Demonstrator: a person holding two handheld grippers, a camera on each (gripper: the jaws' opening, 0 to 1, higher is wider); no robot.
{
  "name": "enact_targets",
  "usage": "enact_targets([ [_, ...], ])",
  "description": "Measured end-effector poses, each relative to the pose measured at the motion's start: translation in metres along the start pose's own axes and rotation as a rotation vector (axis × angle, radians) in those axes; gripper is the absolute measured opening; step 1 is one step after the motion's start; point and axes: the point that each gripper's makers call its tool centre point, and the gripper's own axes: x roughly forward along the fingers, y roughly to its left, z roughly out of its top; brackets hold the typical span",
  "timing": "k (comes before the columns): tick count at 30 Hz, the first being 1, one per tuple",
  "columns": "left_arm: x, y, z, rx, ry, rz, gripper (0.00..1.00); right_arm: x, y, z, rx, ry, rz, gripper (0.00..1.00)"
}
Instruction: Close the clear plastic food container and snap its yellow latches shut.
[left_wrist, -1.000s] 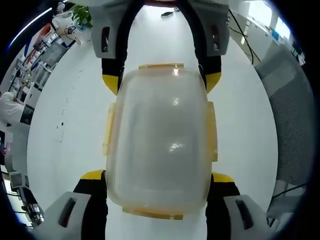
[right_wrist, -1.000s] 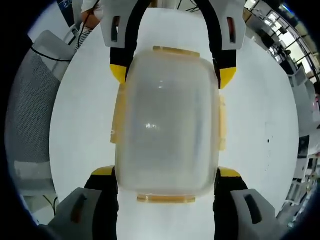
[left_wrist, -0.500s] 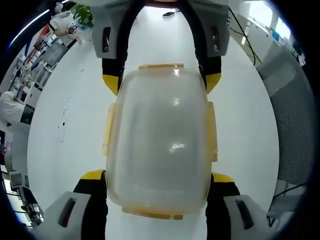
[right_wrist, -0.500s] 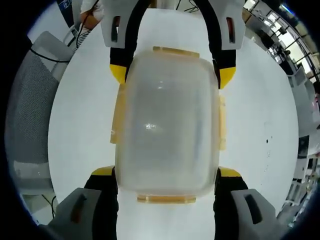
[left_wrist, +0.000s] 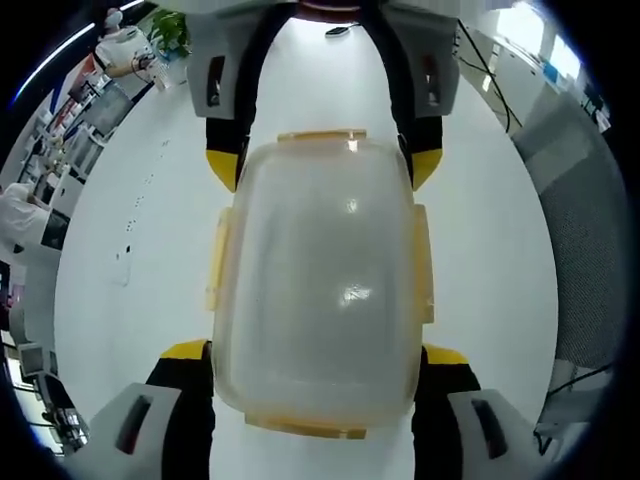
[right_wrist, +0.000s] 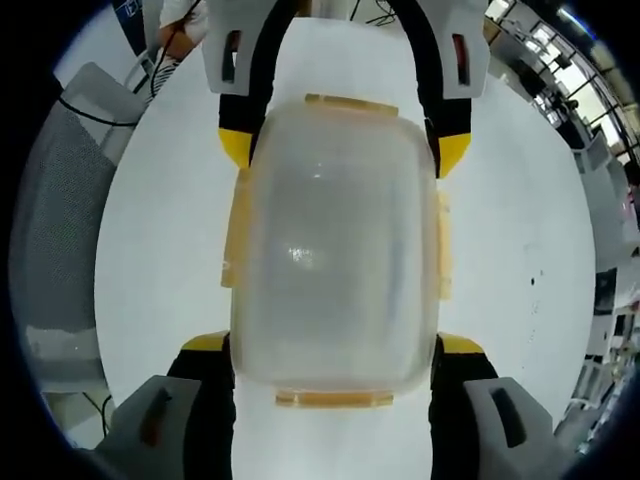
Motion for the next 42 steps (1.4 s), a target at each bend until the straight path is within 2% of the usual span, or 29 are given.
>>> enact_targets([
  [5,0.000,-0.001,0.001,-0.007,-0.013,0.016,0.81,-0.002,0.000,0.000,0.030,-0.042,-0.012,0.78],
  [9,0.000,0.000,0.004,-0.080,-0.066,0.028,0.84,-0.005,-0.001,-0.003,0.083,-0.081,-0.025,0.78],
  [11,-0.001,-0.001,0.001,-0.092,-0.075,0.033,0.86,-0.007,-0.004,-0.001,0.124,-0.135,-0.050,0.81],
  [13,-0.004,0.001,0.002,-0.094,-0.109,0.061,0.88,-0.009,-0.004,0.001,0.177,-0.189,-0.059,0.84],
  [15,-0.009,0.010,0.007,-0.109,-0.180,0.117,0.88,-0.010,-0.005,-0.001,0.218,-0.202,-0.070,0.83],
  [16,-0.010,0.010,0.006,-0.140,-0.216,0.117,0.88,-0.011,-0.006,-0.003,0.248,-0.219,-0.080,0.82],
  [19,-0.013,0.012,0.002,-0.215,-0.272,0.134,0.87,-0.011,-0.009,-0.003,0.309,-0.277,-0.114,0.85],
  [20,-0.015,0.011,0.002,-0.228,-0.301,0.145,0.87,-0.012,-0.009,-0.001,0.333,-0.306,-0.121,0.86],
  [23,-0.017,0.011,-0.001,-0.246,-0.339,0.179,0.87,-0.014,-0.007,0.000,0.408,-0.358,-0.143,0.87],
  [24,-0.020,0.013,0.000,-0.262,-0.374,0.204,0.88,-0.014,-0.007,0.000,0.424,-0.371,-0.148,0.88],
  [25,-0.021,0.015,0.000,-0.282,-0.399,0.223,0.89,-0.014,-0.008,0.000,0.430,-0.384,-0.160,0.89],
  [26,-0.023,0.015,-0.002,-0.337,-0.424,0.226,0.89,-0.015,-0.010,0.000,0.448,-0.409,-0.182,0.90],
  [27,-0.022,0.013,-0.003,-0.357,-0.431,0.222,0.88,-0.016,-0.009,0.000,0.471,-0.424,-0.187,0.91],
  [29,-0.024,0.012,-0.004,-0.404,-0.482,0.244,0.88,-0.020,-0.011,0.004,0.530,-0.494,-0.214,0.95],
  [31,-0.026,0.008,-0.004,-0.469,-0.540,0.238,0.86,-0.022,-0.010,0.007,0.571,-0.549,-0.217,0.98],
  [35,-0.023,-0.001,-0.016,-0.522,-0.541,0.241,0.85,-0.023,-0.006,0.006,0.619,-0.599,-0.245,0.99],
  [39,-0.025,-0.010,-0.024,-0.580,-0.577,0.252,0.86,-0.022,0.003,0.003,0.684,-0.639,-0.245,1.00],
  [42,-0.030,-0.011,-0.026,-0.655,-0.640,0.271,0.90,-0.024,0.008,0.004,0.738,-0.682,-0.259,1.00],
])
